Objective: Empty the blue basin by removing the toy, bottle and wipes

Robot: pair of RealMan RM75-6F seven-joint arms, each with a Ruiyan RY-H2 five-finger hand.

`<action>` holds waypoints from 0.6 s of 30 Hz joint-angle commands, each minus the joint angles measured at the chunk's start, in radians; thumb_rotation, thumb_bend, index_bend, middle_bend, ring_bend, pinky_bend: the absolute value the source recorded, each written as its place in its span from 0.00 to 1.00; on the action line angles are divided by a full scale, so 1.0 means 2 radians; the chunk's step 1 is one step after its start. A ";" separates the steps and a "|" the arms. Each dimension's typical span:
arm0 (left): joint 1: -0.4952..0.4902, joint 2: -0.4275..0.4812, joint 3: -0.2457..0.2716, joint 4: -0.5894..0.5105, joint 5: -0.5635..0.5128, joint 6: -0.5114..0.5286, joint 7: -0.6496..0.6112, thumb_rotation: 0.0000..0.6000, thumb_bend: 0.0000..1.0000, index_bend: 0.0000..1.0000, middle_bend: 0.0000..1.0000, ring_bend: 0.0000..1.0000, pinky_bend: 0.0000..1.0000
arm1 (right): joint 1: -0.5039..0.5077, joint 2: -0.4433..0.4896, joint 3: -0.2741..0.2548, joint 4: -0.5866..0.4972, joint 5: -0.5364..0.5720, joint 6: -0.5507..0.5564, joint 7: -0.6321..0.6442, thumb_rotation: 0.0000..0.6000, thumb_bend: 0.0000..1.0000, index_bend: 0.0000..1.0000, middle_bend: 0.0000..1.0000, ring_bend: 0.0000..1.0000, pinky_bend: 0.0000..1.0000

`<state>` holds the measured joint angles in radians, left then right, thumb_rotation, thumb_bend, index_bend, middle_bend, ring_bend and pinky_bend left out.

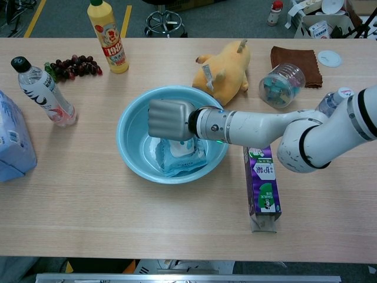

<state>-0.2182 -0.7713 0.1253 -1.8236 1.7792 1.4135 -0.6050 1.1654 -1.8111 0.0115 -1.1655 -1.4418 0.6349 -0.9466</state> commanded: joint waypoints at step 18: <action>-0.003 0.003 0.000 -0.006 0.001 -0.004 0.004 1.00 0.23 0.04 0.03 0.00 0.13 | -0.017 0.050 0.011 -0.041 -0.050 0.067 0.099 1.00 0.31 0.91 0.74 0.73 0.86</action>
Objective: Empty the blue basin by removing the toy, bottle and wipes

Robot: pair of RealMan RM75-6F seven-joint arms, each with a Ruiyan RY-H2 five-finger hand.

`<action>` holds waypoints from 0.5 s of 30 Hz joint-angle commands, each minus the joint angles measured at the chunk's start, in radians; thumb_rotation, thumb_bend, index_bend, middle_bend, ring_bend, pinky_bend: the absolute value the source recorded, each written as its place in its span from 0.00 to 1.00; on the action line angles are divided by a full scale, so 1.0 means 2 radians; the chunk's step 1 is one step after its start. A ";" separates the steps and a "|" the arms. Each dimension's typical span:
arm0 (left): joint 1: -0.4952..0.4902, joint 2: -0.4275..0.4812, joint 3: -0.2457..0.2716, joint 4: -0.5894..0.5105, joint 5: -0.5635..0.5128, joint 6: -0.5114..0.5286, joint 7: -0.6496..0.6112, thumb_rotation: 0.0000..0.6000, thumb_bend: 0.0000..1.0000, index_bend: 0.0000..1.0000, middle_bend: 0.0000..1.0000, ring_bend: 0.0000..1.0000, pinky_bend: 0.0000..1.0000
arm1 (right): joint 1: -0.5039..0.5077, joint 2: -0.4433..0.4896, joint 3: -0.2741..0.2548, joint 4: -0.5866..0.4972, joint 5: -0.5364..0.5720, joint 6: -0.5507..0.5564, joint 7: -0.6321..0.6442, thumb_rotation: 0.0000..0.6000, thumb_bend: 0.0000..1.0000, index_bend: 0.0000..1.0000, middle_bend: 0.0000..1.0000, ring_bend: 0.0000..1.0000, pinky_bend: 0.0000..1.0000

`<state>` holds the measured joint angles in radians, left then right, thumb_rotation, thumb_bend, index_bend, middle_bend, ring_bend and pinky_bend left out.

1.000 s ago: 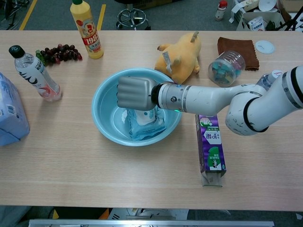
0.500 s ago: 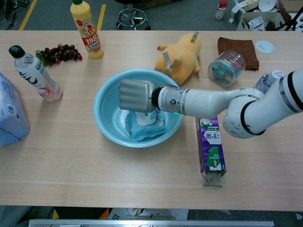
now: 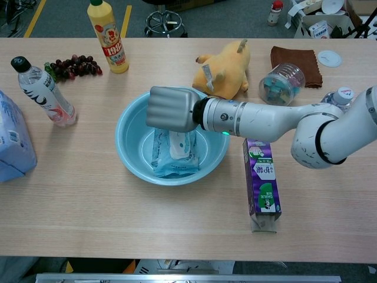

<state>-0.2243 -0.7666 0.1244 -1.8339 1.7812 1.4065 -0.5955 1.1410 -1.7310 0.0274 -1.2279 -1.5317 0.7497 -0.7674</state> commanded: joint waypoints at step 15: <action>-0.004 0.005 0.000 -0.011 0.004 -0.003 0.010 1.00 0.23 0.04 0.03 0.00 0.13 | -0.035 0.087 0.026 -0.074 -0.028 0.085 0.041 1.00 0.31 0.93 0.75 0.76 0.89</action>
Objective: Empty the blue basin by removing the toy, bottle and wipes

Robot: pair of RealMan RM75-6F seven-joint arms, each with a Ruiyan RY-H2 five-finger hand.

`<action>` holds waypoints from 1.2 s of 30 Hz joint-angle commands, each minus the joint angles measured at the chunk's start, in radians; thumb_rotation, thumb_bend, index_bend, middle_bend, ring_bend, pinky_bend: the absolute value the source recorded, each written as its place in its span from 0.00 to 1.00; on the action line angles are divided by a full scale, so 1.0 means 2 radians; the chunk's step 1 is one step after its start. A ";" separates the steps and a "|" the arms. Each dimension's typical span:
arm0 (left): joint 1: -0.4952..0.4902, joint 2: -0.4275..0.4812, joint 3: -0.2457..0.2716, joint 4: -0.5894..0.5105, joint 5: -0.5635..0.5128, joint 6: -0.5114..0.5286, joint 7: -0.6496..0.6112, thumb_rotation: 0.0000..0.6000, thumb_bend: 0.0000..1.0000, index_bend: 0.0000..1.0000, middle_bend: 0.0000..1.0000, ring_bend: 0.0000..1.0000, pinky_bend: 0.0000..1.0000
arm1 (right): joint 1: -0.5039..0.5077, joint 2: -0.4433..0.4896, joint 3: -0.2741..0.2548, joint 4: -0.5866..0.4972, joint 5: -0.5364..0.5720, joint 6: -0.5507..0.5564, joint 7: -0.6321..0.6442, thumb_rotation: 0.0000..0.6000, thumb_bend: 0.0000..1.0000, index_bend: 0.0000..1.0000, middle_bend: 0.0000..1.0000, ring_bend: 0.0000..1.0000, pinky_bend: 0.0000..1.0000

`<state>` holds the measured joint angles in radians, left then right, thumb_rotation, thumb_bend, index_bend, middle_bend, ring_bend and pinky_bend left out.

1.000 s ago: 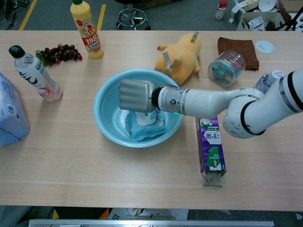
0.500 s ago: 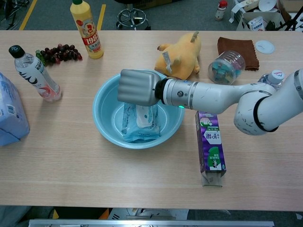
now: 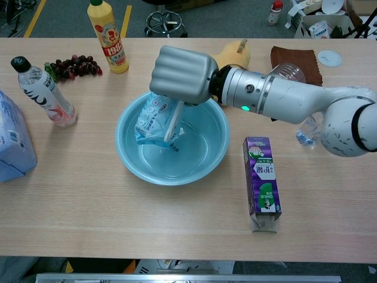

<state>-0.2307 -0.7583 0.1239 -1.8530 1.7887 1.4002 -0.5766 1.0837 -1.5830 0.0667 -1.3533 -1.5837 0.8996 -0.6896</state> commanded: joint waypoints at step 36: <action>-0.027 -0.004 -0.010 -0.037 0.000 -0.038 0.046 1.00 0.23 0.04 0.03 0.00 0.13 | -0.144 0.179 -0.029 -0.035 0.037 0.043 0.056 1.00 0.30 0.59 0.58 0.58 0.76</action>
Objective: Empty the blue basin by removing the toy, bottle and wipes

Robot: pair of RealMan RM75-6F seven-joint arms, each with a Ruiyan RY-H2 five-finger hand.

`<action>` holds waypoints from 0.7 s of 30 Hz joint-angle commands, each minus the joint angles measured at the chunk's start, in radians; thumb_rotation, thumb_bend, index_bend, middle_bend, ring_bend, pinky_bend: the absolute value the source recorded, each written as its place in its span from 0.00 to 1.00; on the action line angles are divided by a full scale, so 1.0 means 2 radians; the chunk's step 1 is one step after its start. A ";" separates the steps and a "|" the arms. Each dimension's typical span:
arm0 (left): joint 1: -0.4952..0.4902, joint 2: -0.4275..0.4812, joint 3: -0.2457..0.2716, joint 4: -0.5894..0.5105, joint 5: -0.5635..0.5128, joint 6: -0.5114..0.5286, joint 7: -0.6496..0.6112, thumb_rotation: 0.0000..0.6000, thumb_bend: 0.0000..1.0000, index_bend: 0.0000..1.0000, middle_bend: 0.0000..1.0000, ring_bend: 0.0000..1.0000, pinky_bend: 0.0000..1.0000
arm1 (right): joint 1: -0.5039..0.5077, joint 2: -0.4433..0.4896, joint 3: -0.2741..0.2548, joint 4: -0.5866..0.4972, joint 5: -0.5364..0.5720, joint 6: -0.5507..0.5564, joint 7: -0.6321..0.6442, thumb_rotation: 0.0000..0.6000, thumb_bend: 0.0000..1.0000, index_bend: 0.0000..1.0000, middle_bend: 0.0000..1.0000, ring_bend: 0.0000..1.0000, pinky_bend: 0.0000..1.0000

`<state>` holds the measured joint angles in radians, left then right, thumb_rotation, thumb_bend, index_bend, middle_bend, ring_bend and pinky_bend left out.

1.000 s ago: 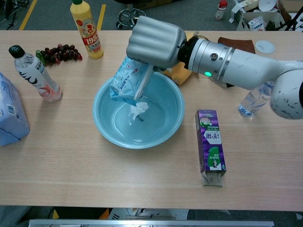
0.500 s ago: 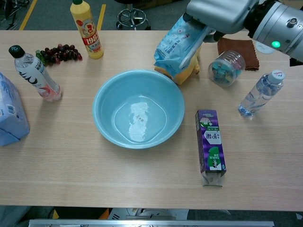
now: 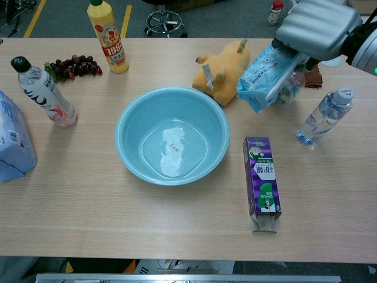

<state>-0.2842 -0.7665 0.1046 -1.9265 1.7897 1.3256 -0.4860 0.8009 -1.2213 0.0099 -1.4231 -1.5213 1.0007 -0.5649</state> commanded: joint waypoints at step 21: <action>0.009 -0.012 -0.015 0.019 -0.025 0.015 0.056 1.00 0.23 0.04 0.03 0.00 0.13 | -0.099 0.068 0.044 -0.126 0.104 0.100 -0.011 1.00 0.25 0.16 0.32 0.28 0.47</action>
<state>-0.2714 -0.7827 0.0797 -1.8969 1.7463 1.3500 -0.3923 0.6356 -1.1161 0.0911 -1.6436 -1.3362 1.1682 -0.5994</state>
